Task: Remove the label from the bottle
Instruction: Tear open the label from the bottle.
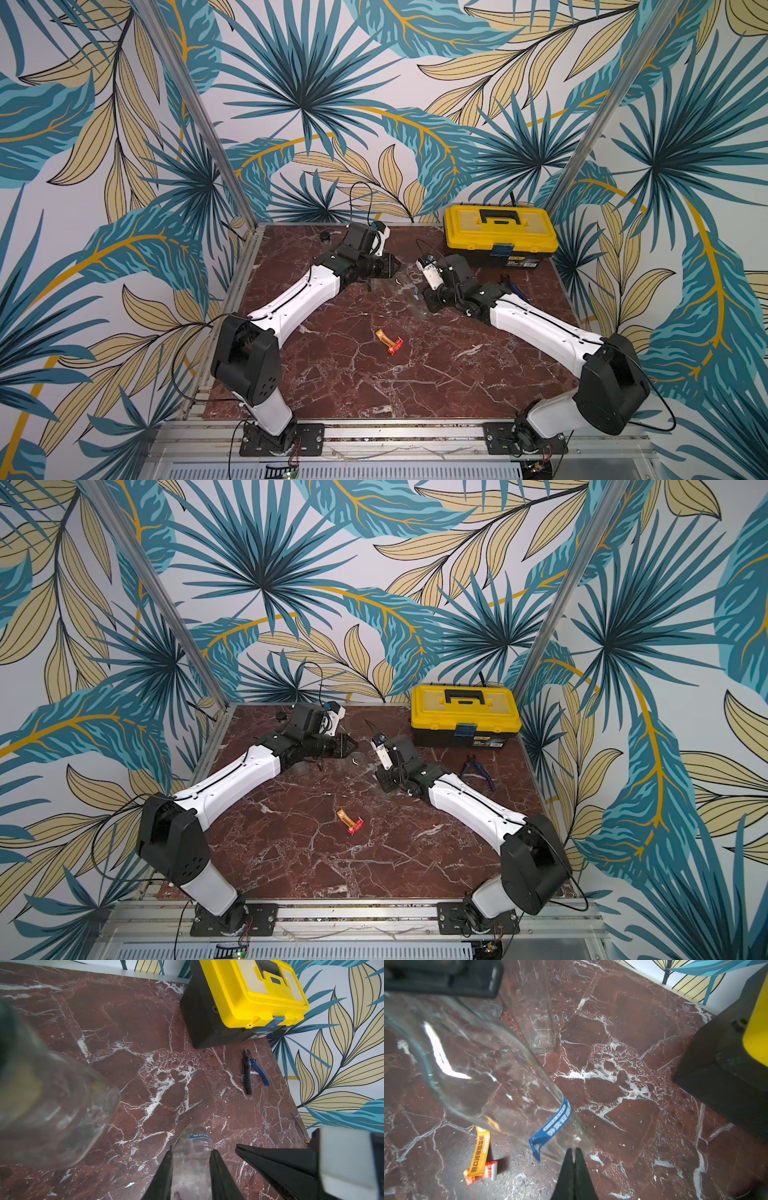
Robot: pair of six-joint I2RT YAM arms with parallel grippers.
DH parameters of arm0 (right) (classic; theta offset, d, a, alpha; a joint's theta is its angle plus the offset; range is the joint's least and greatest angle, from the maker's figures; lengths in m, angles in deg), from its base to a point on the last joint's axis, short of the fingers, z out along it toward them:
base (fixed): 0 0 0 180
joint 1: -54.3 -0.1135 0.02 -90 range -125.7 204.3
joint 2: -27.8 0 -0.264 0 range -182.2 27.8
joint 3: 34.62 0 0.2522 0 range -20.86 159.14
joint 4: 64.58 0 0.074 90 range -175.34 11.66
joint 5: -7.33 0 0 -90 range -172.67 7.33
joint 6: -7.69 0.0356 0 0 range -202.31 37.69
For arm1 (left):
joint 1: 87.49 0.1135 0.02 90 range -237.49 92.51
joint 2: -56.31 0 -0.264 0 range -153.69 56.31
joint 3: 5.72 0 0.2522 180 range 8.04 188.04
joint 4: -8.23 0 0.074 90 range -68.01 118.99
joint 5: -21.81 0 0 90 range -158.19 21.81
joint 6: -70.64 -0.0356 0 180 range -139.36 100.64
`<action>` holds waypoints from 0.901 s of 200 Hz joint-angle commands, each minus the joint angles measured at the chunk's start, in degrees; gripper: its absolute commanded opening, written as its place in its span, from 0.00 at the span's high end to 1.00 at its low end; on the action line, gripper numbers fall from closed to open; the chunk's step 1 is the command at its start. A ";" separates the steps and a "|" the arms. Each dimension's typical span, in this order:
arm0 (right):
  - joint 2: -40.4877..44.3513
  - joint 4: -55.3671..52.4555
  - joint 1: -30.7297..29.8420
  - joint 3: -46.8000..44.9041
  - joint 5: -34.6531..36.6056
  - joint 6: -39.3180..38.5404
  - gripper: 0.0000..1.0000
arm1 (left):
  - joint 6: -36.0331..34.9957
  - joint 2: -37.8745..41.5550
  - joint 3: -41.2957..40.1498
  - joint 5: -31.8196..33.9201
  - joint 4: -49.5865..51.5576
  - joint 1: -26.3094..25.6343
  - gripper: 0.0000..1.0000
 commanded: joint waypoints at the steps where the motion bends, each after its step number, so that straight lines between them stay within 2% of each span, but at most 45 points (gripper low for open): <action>1: 2.26 -4.10 0.35 -0.46 -6.17 0.19 0.73 | -3.63 0.23 1.39 -0.14 5.15 0.80 1.00; 23: 3.26 -5.88 0.30 -0.62 -11.21 -1.24 0.64 | -4.49 0.23 2.10 -2.09 5.97 1.48 1.00; 55: 4.78 -5.12 0.04 -2.28 -15.07 -3.80 0.61 | -6.07 -0.19 3.94 -5.32 8.30 2.69 1.00; 124: 2.02 -5.83 -3.37 -0.32 -14.34 -5.62 0.60 | -7.63 -2.41 8.30 -11.53 12.81 4.87 1.00; 180: -0.85 -3.74 -5.57 1.20 -12.80 -4.97 0.58 | -7.07 -3.26 8.81 -11.14 13.28 4.96 1.00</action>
